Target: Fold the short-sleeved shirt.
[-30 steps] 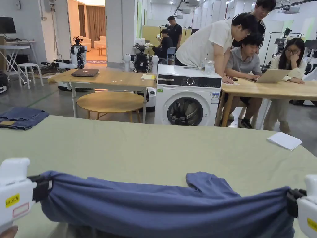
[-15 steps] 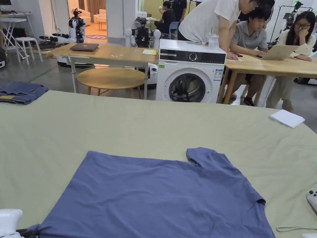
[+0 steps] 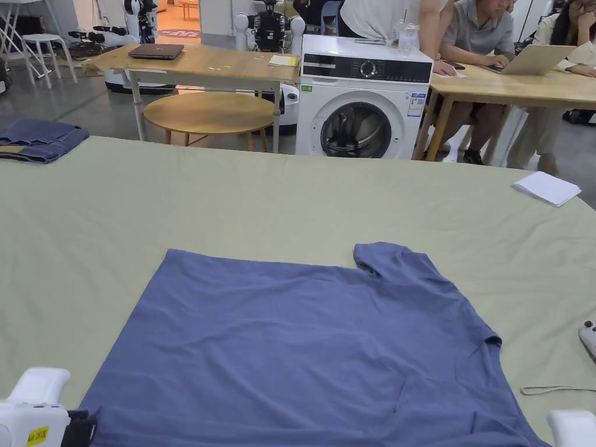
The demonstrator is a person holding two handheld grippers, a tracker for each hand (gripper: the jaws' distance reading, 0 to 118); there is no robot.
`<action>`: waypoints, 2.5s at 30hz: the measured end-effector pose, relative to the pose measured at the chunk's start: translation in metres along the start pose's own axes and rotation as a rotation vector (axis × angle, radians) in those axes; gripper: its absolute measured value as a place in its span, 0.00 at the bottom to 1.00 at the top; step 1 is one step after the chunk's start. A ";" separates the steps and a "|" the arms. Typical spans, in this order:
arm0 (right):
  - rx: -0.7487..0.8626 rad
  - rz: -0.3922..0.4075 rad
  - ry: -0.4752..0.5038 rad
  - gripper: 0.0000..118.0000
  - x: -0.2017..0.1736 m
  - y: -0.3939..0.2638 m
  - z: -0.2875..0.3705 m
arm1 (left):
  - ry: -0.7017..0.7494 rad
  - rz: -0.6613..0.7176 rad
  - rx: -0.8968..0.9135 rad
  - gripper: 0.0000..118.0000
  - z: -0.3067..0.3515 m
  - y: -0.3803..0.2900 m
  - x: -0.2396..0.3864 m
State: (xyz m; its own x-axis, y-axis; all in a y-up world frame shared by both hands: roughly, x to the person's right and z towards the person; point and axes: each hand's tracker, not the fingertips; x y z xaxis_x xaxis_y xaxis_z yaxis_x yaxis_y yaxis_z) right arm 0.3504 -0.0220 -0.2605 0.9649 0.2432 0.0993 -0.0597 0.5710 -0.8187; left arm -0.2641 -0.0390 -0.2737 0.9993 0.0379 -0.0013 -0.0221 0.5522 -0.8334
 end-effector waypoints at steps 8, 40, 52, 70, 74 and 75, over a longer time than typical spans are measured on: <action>0.295 -0.162 0.052 0.48 -0.022 0.037 0.049 | -0.031 -0.011 0.301 0.34 0.042 0.028 0.036; 0.570 -0.151 0.226 0.00 -0.125 0.041 0.060 | -0.020 0.104 0.109 0.14 0.032 0.016 0.003; 0.527 -0.106 0.221 0.00 -0.126 0.031 0.060 | 0.051 0.049 -0.106 0.50 -0.019 -0.001 0.002; 0.084 -0.069 0.110 0.45 -0.023 0.016 0.024 | -0.038 0.025 -0.061 0.01 -0.011 -0.003 0.001; -0.005 -0.097 0.150 0.45 -0.007 -0.003 0.004 | -0.037 0.030 -0.059 0.01 -0.008 -0.005 0.004; -0.027 -0.107 0.169 0.45 -0.007 -0.008 -0.001 | -0.039 0.036 -0.058 0.01 -0.007 -0.006 0.004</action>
State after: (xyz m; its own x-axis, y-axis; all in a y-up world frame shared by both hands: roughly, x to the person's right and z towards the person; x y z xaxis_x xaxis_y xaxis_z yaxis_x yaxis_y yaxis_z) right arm 0.3448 -0.0293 -0.2551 0.9947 0.0458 0.0925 0.0506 0.5649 -0.8236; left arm -0.2601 -0.0483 -0.2724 0.9959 0.0899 -0.0114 -0.0551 0.5009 -0.8638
